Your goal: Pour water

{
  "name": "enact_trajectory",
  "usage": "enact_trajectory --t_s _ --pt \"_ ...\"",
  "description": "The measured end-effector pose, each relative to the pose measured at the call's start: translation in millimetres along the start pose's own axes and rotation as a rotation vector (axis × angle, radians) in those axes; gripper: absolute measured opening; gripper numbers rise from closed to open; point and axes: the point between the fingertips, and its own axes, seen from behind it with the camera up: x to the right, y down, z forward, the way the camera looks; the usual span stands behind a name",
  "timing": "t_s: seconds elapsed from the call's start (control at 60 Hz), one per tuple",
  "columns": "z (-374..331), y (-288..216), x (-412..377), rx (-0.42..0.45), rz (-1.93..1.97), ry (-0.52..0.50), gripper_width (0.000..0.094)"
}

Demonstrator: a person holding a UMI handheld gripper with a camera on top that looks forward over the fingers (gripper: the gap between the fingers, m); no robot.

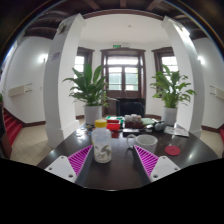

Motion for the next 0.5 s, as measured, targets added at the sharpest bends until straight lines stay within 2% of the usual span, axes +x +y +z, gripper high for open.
enact_trajectory --t_s 0.167,0.5 --pt "33 2 -15 -0.001 -0.012 -0.053 0.0792" --pt "129 0 -18 -0.01 0.019 -0.038 0.0791"
